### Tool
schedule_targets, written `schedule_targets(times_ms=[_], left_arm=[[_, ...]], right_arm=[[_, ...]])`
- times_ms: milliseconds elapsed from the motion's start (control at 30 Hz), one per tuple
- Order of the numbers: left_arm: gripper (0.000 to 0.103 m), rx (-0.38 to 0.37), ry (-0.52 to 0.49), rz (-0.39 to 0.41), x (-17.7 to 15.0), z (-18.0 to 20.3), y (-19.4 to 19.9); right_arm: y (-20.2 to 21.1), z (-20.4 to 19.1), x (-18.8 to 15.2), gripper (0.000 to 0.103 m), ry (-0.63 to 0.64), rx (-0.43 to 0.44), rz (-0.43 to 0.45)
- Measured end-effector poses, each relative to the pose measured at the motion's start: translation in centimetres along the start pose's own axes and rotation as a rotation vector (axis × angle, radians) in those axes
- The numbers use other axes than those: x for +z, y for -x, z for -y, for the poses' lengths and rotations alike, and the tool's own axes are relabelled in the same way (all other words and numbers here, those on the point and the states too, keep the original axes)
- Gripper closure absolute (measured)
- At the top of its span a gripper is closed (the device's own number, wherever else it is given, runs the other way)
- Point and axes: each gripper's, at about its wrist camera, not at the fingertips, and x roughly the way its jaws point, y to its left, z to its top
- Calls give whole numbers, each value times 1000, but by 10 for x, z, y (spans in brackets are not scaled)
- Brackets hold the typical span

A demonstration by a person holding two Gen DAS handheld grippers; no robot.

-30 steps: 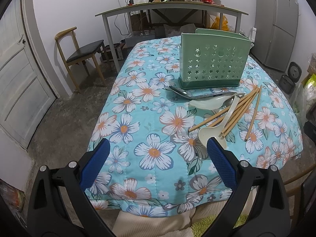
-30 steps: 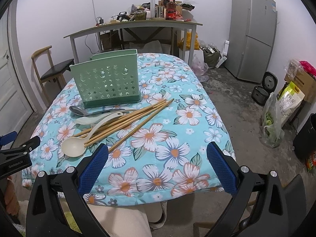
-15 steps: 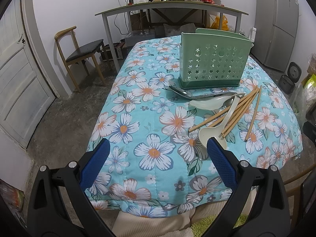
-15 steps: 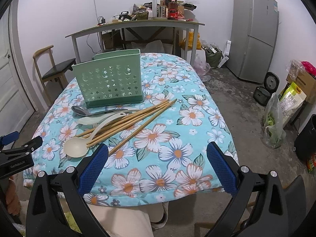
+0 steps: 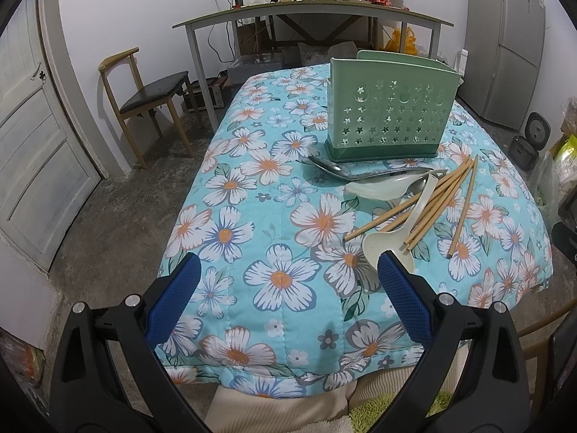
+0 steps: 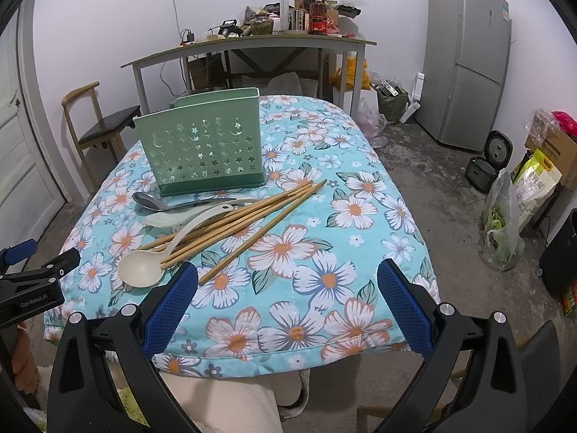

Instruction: Organize utensils

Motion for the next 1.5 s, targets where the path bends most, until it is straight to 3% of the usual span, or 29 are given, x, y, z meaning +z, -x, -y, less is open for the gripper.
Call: schedule_targets(times_ms=[833,1267,1367,1500], left_arm=[[8,0,4,4,-1,-2,-10],[8,-15,-27,-1,12,-9,-36],[8,-44,-29,13,16,-13,-41],[8,-145,-9,39,23,-23,-49]], right_arm=[[-17,-1,-2,6,-40,28,-44],[-49,-17,-3,6,-44,119,-95],[-55,-30,-5,6,-27,160,-87],[-60,-47,-9,6,14,205,-68]])
